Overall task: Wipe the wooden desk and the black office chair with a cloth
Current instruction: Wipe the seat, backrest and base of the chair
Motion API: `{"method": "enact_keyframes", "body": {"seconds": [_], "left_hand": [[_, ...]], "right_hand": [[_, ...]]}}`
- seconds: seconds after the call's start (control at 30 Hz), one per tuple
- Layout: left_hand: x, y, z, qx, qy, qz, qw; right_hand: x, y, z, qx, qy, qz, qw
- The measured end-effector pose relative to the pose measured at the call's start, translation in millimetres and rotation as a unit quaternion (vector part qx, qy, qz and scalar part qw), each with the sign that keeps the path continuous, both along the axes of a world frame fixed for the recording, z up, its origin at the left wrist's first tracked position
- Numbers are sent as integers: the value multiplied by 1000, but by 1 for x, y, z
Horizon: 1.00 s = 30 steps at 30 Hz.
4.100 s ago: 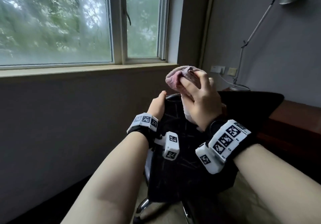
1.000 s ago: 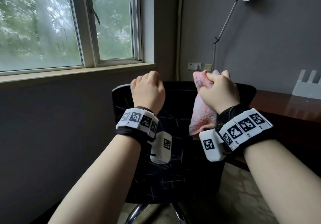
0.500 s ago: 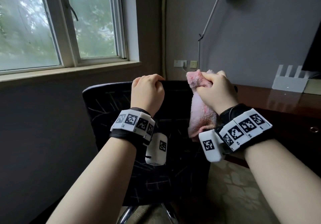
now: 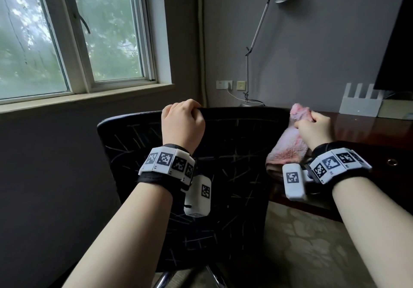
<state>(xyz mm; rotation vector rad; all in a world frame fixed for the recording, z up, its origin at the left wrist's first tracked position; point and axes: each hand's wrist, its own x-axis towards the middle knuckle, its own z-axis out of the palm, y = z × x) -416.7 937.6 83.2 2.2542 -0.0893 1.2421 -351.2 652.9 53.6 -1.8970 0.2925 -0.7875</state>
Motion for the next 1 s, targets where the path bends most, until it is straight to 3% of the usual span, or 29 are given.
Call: {"method": "enact_keyframes", "body": {"seconds": [0.23,0.4,0.5,0.67,0.77,0.9,1.0], "left_hand": [[-3,1,1,6,-3,-3,1000],[-3,0,1,14,3,0,1000],[-6,2,3,35,12,-14,999],[-10,26,1,76,3,-6,997],[-15,60,-12,-22,-27,40,999],[-14,116,-22,-136,39,92,986],[-12,143,-27,-268,66,19,961]], "right_hand": [[5,9,-30,90,57,-7,994],[-5,30,-50,61,132,37,989],[-13,40,-54,15,137,72,988],[-48,64,-34,-81,53,79,992],[-73,93,-18,-128,-31,103,986],[-100,148,0,-131,-186,151,962],[-103,185,0,-170,-266,196,928]]}}
